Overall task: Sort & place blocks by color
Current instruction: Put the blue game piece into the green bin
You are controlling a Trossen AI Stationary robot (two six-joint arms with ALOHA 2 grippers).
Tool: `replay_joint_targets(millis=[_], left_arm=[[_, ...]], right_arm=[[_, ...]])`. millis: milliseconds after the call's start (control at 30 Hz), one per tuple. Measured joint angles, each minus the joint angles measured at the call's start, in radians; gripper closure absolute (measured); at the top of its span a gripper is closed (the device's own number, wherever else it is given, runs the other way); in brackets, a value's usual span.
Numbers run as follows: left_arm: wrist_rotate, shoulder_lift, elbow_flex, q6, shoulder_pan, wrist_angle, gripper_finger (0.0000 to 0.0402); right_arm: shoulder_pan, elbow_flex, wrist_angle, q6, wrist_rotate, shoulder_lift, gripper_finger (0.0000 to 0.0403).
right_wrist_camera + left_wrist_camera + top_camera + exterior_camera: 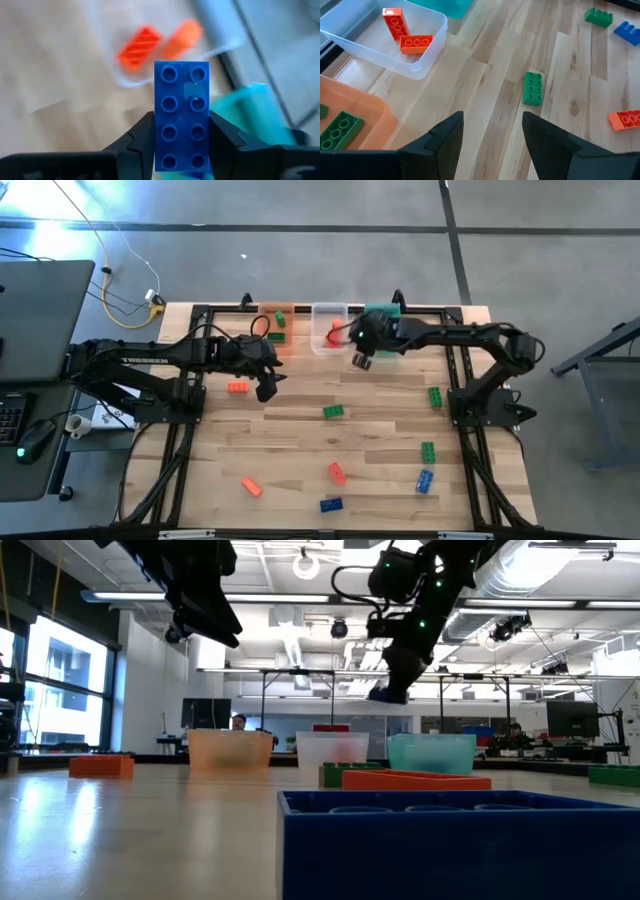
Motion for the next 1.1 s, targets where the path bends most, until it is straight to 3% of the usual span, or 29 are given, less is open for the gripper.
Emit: replay_joint_targets(millis=[167,300,800,1100], left_arm=[[0.000,0.000,0.000,0.000,0.000,0.000,0.0209],[0.000,0.000,0.000,0.000,0.000,0.000,0.0209],[0.004,0.000,0.000,0.000,0.000,-0.001,0.0209],[0.019,0.000,0.000,-0.001,-0.032,0.000,0.0209]], right_arm=[[-0.087,0.001,0.010,0.059,0.129,-0.022,0.0290],[-0.151,0.001,0.010,0.151,0.153,-0.011,0.0290],[-0.285,0.000,-0.096,0.384,-0.076,0.044,0.0290],[-0.305,0.000,-0.152,0.419,-0.170,0.102,0.0290]])
